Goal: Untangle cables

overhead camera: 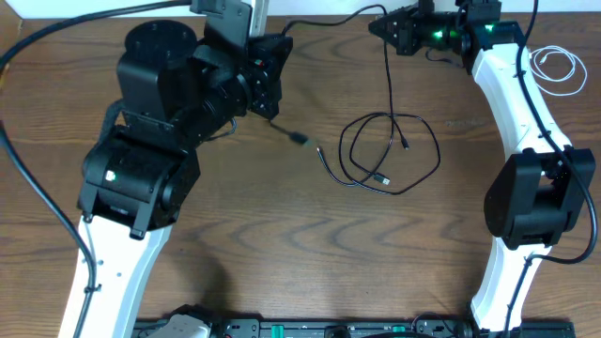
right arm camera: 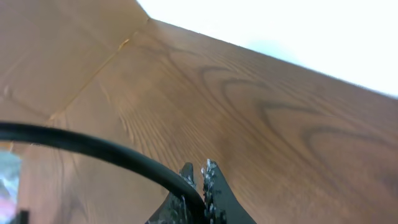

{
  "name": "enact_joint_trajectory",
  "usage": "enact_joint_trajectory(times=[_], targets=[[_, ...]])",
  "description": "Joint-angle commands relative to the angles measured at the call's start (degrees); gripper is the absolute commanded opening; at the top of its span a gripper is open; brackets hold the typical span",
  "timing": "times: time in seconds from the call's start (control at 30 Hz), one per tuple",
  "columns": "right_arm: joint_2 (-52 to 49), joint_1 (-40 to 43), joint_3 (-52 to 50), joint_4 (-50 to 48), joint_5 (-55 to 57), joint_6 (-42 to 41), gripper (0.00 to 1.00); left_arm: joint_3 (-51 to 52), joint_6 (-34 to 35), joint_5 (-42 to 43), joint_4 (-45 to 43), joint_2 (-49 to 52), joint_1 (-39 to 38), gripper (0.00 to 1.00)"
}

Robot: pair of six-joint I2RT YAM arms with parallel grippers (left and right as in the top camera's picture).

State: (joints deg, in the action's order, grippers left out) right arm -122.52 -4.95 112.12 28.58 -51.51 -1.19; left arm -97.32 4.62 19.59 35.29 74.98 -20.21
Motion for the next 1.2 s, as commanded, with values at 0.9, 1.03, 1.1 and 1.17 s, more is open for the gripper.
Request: enact_joint_trajectory(times=[0.9,1.03,1.1,1.17], targets=[[32.2,3.9,3.8,15.1,31.6,7.1,0.01,-0.1,0.1,0.3,9.3,6.3,1.7,0.55],[32.2,3.8,3.7,16.8,26.9,-0.3,0.01,-0.1,0.1,0.2,9.3,6.3,1.7,0.55],[32.2,3.7,3.7,16.1,26.9,-6.3,0.01,-0.1,0.1,0.3,9.3,6.3,1.7,0.55],[32.3,3.7,3.7,15.1,26.0,-15.2,0.01,0.0,-0.1,0.2,9.6,6.3,1.7,0.55]])
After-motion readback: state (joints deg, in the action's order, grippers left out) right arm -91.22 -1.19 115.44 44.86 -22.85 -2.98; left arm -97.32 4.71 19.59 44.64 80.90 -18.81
